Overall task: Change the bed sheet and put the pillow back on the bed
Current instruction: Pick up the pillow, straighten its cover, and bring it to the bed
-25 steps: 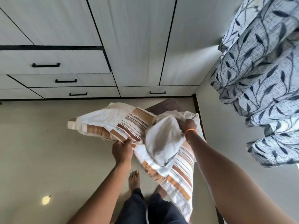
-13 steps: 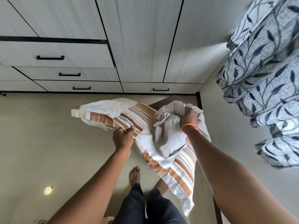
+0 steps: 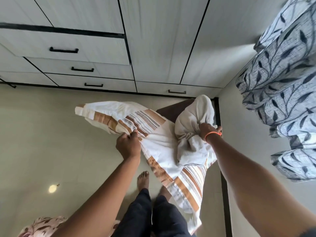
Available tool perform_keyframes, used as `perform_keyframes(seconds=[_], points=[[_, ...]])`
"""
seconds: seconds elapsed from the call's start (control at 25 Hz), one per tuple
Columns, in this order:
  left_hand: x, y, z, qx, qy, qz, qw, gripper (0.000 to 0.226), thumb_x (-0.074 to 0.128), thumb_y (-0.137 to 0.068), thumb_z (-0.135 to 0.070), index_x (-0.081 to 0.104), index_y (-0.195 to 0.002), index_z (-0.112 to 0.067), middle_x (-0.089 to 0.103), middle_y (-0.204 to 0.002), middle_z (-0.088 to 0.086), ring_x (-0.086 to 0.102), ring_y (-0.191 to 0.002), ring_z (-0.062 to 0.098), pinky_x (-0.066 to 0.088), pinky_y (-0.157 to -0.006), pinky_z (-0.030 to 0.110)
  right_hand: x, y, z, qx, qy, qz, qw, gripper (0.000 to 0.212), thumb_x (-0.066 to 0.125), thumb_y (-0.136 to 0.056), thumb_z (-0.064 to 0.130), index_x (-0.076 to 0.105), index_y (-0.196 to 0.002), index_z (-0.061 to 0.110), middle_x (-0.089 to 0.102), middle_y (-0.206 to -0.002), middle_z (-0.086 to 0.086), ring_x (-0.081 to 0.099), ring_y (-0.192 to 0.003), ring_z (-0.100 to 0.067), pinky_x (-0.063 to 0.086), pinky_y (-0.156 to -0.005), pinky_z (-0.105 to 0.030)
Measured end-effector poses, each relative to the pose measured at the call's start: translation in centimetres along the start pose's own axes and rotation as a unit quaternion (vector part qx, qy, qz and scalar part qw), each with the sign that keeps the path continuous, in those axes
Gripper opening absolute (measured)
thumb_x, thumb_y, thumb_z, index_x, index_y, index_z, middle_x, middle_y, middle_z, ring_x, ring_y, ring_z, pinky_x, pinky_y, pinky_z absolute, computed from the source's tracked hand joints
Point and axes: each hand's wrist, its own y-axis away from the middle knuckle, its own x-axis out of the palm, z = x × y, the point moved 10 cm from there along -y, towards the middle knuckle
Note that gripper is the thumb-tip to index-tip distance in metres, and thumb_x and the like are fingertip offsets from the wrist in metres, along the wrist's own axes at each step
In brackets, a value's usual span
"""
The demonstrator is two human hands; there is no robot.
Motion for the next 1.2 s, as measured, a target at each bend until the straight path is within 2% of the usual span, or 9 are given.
perform_keyframes(seconds=[0.12,0.28,0.44,0.52,0.76,0.92,1.04,1.12,1.2], points=[[-2.9,-2.0,-1.4,-0.007,0.024,-0.061,0.998,0.045,0.068,-0.089,-0.034,0.071,-0.090,0.011,0.069,-0.093,0.026,0.067,-0.088,0.035,0.054,-0.085,0.039,-0.6,1.2,0.3,0.012,0.007,-0.042,0.999,0.039,0.036,-0.098,0.008,0.055,-0.130,0.016,0.056,-0.135,-0.008,0.051,-0.127,-0.027,0.014,-0.112,-0.064],[-6.7,-5.1,-3.5,0.021,0.073,-0.112,0.991,0.038,0.071,-0.082,-0.032,0.072,-0.085,0.006,0.071,-0.091,0.024,0.069,-0.087,0.034,0.056,-0.083,0.044,4.5,1.2,0.4,-0.011,0.054,-0.023,0.998,0.039,0.042,-0.097,0.010,0.051,-0.135,0.013,0.058,-0.133,-0.010,0.057,-0.122,-0.027,0.024,-0.112,-0.059],[-9.0,-4.8,-3.9,0.023,0.070,-0.133,0.988,0.034,0.072,-0.083,-0.024,0.070,-0.089,0.009,0.070,-0.097,0.022,0.068,-0.092,0.033,0.053,-0.085,0.036,7.9,2.4,0.4,0.085,-0.125,0.046,0.987,0.059,0.059,-0.086,0.021,0.042,-0.141,0.010,0.055,-0.137,-0.015,0.050,-0.129,-0.033,0.025,-0.112,-0.059],[-9.6,-4.1,-3.6,0.008,0.055,-0.139,0.989,0.034,0.071,-0.085,-0.022,0.070,-0.094,0.011,0.070,-0.101,0.024,0.067,-0.095,0.033,0.050,-0.085,0.033,6.7,3.2,1.9,0.093,-0.181,0.044,0.978,0.062,0.065,-0.075,0.030,0.051,-0.133,0.011,0.059,-0.130,-0.015,0.054,-0.122,-0.035,0.036,-0.106,-0.058],[-12.8,-3.5,-2.2,-0.030,0.081,-0.154,0.984,0.034,0.073,-0.085,-0.024,0.070,-0.089,0.010,0.070,-0.095,0.024,0.068,-0.090,0.034,0.055,-0.084,0.042,1.5,7.9,14.2,-0.058,-0.303,0.108,0.945,0.047,0.068,-0.080,0.042,0.065,-0.109,0.005,0.065,-0.106,-0.014,0.063,-0.104,-0.031,0.051,-0.097,-0.040],[-17.1,-4.8,-1.1,-0.056,0.109,-0.172,0.977,0.037,0.071,-0.086,-0.028,0.071,-0.087,0.009,0.071,-0.087,0.021,0.068,-0.086,0.035,0.055,-0.085,0.042,-4.6,17.2,26.9,-0.222,-0.329,0.090,0.914,0.057,0.066,-0.083,0.056,0.066,-0.119,0.011,0.065,-0.123,-0.006,0.060,-0.115,-0.024,0.046,-0.101,-0.035],[-22.1,-7.0,0.0,-0.075,0.112,-0.197,0.971,0.040,0.069,-0.085,-0.032,0.073,-0.095,0.007,0.072,-0.094,0.026,0.069,-0.091,0.039,0.054,-0.087,0.043,-6.6,26.1,36.3,-0.367,-0.264,0.057,0.890,0.095,0.078,-0.066,0.062,0.044,-0.142,0.016,0.051,-0.142,-0.004,0.050,-0.128,-0.022,0.041,-0.106,-0.039],[-26.6,-9.0,1.3,-0.094,0.153,-0.228,0.957,0.042,0.068,-0.083,-0.035,0.073,-0.096,0.005,0.073,-0.095,0.023,0.069,-0.092,0.038,0.055,-0.088,0.043,-5.4,29.3,41.0,-0.393,-0.154,0.042,0.906,0.128,0.080,-0.054,0.068,0.014,-0.153,0.023,0.032,-0.154,-0.006,0.037,-0.138,-0.029,0.036,-0.108,-0.053],[-31.0,-11.0,2.4,-0.104,0.184,-0.247,0.946,0.048,0.066,-0.081,-0.040,0.073,-0.098,0.004,0.073,-0.096,0.021,0.069,-0.094,0.036,0.054,-0.090,0.043,-3.4,30.2,44.7,-0.378,-0.070,0.033,0.923,0.134,0.080,-0.055,0.064,-0.002,-0.153,0.027,0.021,-0.157,-0.008,0.032,-0.141,-0.032,0.030,-0.106,-0.064]])
